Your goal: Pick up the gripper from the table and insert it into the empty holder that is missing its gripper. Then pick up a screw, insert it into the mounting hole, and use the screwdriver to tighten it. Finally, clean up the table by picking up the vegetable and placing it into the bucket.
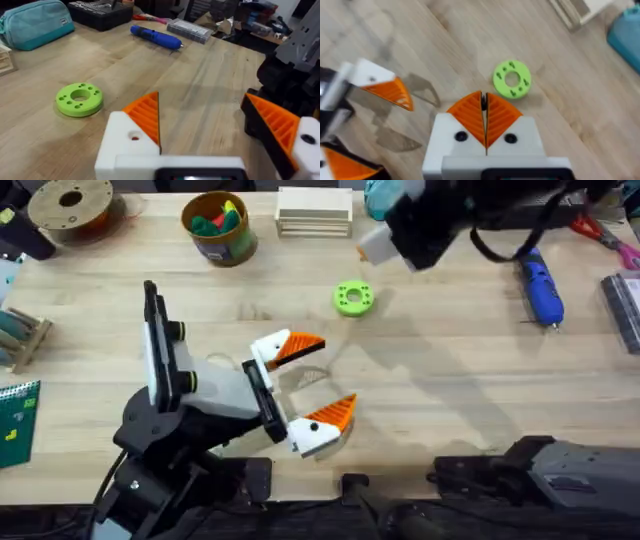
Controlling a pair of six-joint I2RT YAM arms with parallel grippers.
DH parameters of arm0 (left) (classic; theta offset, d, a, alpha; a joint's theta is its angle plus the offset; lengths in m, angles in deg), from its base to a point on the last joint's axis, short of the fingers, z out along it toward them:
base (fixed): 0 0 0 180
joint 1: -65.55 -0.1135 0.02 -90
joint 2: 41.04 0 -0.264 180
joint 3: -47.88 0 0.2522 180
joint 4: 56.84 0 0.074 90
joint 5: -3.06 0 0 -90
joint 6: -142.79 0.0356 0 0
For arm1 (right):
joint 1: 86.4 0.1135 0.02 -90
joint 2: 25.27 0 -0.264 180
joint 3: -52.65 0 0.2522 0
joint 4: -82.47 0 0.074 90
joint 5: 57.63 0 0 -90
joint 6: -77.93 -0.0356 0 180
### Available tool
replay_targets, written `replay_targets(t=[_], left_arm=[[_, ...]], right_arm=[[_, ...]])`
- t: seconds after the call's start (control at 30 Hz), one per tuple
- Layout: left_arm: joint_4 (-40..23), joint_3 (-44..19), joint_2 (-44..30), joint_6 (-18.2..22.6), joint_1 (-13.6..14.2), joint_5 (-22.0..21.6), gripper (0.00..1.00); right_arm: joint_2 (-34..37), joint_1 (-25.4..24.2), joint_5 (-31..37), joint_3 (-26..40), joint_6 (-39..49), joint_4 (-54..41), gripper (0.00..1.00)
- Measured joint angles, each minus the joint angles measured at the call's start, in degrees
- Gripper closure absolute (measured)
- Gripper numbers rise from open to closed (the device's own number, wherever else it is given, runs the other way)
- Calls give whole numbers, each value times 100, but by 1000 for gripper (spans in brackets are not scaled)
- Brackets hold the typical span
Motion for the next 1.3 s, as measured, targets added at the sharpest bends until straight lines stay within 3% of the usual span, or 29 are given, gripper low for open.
replay_targets(t=[0.23, 0.43, 0.7, 0.97, 1.3], left_arm=[[2, 0, 0, 15, 0, 0, 15], [2, 0, 0, 15, 0, 0, 15], [2, 0, 1, 15, 0, -1, 15], [2, 0, 0, 15, 0, 0, 15], [2, 0, 0, 15, 0, 0, 15]], right_arm=[[72, 612, -428, 909, -371, -186, 994], [180, 1052, -880, 964, -671, -332, 994], [637, 1602, -937, 964, -778, -583, 994], [1134, 1721, -764, 964, -774, -577, 994], [1245, 1832, -633, 964, -754, -547, 994]])
